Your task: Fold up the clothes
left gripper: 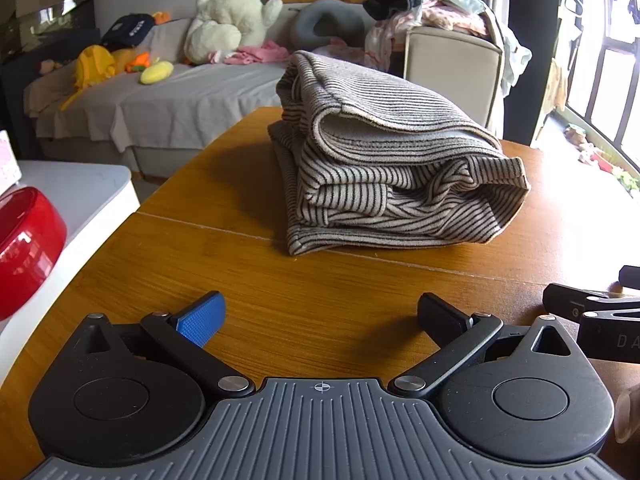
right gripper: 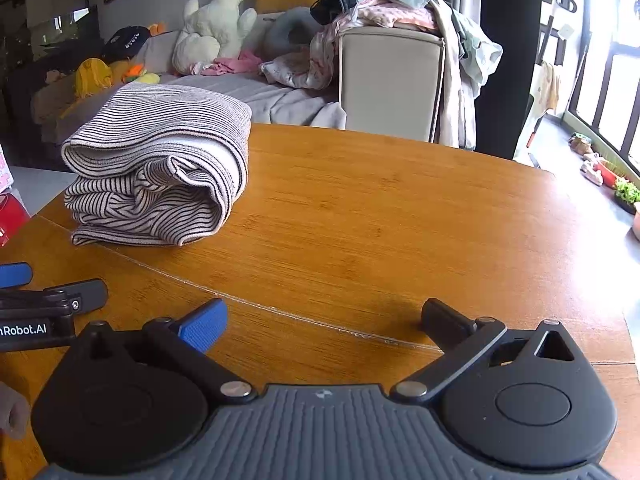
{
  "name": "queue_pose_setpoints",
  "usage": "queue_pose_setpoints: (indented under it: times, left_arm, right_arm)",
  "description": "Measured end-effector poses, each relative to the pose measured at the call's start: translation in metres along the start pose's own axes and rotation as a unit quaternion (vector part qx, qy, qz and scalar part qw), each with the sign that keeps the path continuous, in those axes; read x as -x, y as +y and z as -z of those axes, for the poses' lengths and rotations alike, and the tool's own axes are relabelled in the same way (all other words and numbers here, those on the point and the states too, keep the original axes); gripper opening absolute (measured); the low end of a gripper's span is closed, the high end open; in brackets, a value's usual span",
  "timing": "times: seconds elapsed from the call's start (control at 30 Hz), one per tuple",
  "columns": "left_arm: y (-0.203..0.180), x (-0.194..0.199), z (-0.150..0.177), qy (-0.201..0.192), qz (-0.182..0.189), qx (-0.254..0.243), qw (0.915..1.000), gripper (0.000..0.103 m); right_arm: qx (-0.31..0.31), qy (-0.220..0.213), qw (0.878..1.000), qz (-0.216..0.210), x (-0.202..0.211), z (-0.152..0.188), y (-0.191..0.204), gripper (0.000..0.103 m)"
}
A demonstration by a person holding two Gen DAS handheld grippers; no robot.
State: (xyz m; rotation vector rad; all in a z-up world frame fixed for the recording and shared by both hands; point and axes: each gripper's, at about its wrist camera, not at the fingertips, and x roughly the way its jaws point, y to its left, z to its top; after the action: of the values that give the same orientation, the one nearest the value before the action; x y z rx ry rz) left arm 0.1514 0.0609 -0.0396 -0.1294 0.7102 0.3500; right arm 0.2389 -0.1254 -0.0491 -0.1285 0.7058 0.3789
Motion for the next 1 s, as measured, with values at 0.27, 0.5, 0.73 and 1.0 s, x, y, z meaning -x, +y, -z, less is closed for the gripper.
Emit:
queue_pose_setpoints:
  times: [0.27, 0.5, 0.73, 1.0]
  left_arm:
    - [0.0008, 0.0, -0.0002, 0.0, 0.001, 0.0, 1.0, 0.103]
    - [0.0011, 0.0002, -0.0002, 0.0, 0.001, 0.0, 1.0, 0.103]
    - [0.0012, 0.0003, -0.0002, 0.0, 0.001, 0.0, 1.0, 0.103]
    - [0.0013, 0.0004, -0.0001, 0.0, 0.001, 0.0, 1.0, 0.103]
  right_arm:
    - [-0.003, -0.002, 1.0, 0.003, 0.0008, 0.001, -0.0011, 0.103]
    - [-0.003, -0.002, 1.0, 0.003, 0.0012, 0.0011, -0.0008, 0.103]
    - [-0.003, -0.002, 1.0, 0.003, 0.0008, 0.0008, -0.0022, 0.103]
    - [-0.004, -0.002, 1.0, 0.003, 0.0006, 0.0009, -0.0043, 0.103]
